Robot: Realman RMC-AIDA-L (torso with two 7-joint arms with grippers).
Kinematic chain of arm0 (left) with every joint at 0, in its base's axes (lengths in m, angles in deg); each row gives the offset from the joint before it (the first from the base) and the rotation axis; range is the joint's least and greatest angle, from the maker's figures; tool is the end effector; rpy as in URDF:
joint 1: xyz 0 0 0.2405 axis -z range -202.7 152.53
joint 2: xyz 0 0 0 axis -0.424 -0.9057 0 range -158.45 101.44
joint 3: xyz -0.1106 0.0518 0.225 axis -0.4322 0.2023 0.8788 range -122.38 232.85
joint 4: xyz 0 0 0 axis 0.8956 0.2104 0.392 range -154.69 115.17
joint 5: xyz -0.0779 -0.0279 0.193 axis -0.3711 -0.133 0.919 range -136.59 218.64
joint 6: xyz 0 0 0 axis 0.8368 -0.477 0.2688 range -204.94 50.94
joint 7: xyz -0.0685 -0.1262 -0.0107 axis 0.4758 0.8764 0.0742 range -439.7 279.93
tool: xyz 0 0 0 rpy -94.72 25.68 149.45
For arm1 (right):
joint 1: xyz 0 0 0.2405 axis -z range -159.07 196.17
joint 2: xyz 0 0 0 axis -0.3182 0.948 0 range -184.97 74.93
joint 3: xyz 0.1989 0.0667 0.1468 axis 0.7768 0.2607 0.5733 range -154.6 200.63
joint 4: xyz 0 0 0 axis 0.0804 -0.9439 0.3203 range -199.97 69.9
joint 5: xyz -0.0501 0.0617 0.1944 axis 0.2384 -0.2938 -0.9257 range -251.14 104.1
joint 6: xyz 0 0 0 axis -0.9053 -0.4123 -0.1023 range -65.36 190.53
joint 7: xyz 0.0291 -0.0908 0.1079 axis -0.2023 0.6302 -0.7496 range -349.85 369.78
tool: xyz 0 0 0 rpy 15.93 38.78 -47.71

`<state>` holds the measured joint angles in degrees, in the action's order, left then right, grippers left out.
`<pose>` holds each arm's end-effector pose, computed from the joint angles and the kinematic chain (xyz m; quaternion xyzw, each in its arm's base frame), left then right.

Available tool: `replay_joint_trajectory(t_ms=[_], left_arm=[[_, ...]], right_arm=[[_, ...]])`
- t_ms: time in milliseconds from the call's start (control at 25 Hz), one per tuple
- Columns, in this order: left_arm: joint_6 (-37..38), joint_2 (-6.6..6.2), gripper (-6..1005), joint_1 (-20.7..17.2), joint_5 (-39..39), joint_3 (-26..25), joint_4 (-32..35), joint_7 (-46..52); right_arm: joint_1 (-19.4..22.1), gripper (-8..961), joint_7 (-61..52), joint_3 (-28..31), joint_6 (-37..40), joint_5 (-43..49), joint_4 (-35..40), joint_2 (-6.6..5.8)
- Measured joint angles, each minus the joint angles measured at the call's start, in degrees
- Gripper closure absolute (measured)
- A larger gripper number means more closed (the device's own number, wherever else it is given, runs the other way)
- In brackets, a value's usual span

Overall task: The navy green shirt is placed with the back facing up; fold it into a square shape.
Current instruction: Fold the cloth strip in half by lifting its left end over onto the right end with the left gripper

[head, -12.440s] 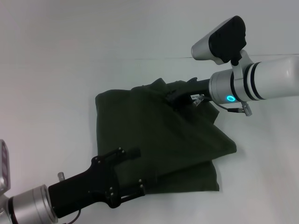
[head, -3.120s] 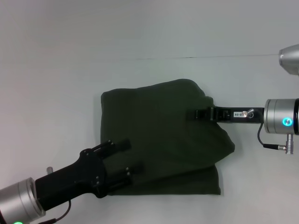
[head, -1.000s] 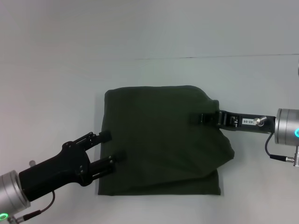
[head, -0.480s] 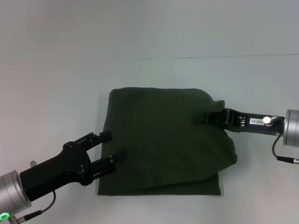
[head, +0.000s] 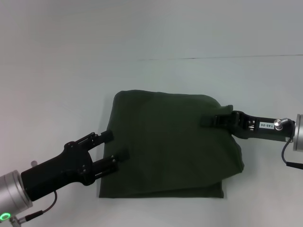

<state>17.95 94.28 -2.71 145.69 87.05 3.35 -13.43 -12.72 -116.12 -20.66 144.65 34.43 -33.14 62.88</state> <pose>-0.2798 0.2679 -0.0342 -0.8597 -0.2735 -0.4036 0.1524 0.2642 0.3433 -0.0105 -0.7481 0.5938 0.2935 0.0408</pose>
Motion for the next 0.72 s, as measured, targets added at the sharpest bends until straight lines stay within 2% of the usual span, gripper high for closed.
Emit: replay_joint_trajectory(t_ms=[480, 720], left_arm=[[-0.4, -0.15, 216, 0.16, 0.0, 0.0, -0.04, 0.5], [-1.04, -0.17, 215, 0.57, 0.15, 0.01, -0.09, 0.65]], right_arm=[[0.25, 880, -1.44, -0.01, -0.91, 0.31, -2.87, 0.1], [1.12, 880, -1.45, -0.28, -3.98, 0.46, -3.2, 0.12]])
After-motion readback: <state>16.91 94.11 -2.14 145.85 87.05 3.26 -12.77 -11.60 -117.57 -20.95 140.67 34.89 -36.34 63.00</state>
